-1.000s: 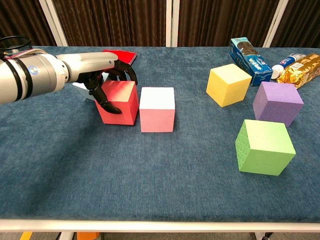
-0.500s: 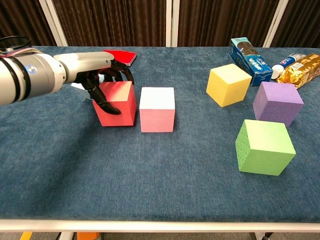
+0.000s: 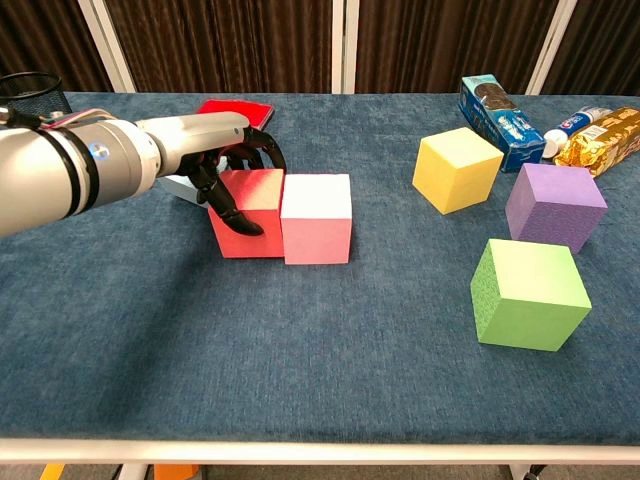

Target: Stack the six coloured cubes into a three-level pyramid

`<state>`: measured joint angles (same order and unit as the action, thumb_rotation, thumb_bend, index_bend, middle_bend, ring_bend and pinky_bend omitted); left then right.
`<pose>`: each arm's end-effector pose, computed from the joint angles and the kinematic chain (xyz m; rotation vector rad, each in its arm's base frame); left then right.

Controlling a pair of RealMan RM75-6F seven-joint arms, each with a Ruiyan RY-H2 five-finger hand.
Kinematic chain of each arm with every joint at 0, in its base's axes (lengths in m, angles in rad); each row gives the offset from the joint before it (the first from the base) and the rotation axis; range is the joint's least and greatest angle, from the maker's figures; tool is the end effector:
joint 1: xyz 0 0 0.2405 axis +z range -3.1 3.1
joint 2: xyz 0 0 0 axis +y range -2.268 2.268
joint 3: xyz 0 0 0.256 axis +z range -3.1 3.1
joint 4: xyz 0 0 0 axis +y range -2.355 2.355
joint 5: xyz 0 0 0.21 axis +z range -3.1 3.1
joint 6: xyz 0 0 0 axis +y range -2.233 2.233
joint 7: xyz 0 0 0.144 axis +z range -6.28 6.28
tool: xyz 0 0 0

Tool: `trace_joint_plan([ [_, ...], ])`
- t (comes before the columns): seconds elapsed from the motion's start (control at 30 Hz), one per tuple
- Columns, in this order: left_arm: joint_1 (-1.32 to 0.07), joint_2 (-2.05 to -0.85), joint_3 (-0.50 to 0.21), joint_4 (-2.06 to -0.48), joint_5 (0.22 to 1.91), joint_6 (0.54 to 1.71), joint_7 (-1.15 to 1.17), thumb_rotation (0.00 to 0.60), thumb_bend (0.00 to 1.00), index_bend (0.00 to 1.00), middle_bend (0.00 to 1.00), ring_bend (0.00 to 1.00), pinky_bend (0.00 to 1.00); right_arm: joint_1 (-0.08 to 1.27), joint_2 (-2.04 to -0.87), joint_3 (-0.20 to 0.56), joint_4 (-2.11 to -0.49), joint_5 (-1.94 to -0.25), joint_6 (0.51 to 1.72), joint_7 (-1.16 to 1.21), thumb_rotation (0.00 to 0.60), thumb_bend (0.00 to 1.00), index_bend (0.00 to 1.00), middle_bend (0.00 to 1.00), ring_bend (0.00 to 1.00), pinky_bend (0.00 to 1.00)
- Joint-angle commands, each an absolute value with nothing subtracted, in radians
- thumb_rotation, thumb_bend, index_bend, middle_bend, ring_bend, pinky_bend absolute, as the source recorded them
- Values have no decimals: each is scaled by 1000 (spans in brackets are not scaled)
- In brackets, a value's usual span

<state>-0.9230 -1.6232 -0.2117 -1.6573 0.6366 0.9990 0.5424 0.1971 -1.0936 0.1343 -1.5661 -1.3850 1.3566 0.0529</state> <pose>-0.0835 0.3298 -0.0499 -1.8596 -1.2382 -0.8529 -0.3125 -0.2350 0.1753 1.3596 -0.9085 0.9149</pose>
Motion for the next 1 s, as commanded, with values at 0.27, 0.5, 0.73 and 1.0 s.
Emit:
trace_joint_plan([
  [0.27, -934, -1597, -196, -1674, 627, 953, 531, 600, 230, 174, 394, 285, 422, 196, -1095, 134, -1563, -1385, 1355, 57, 600, 64, 0, 0, 0, 0],
  [0.5, -937, -1583, -196, -1680, 636, 940, 504, 600, 218, 135, 249, 216, 385, 195, -1091, 135, -1570, -1384, 1357, 50, 600, 63, 0, 0, 0, 0],
  [0.73, -938, -1578, -189, -1684, 644, 944, 490, 600, 205, 128, 204, 204, 383, 197, -1091, 135, -1580, -1385, 1355, 39, 600, 64, 0, 0, 0, 0],
  [1.0, -944, -1555, -179, -1723, 630, 936, 486, 600, 202, 116, 165, 203, 404, 200, -1078, 135, -1595, -1392, 1353, 32, 600, 64, 0, 0, 0, 0],
])
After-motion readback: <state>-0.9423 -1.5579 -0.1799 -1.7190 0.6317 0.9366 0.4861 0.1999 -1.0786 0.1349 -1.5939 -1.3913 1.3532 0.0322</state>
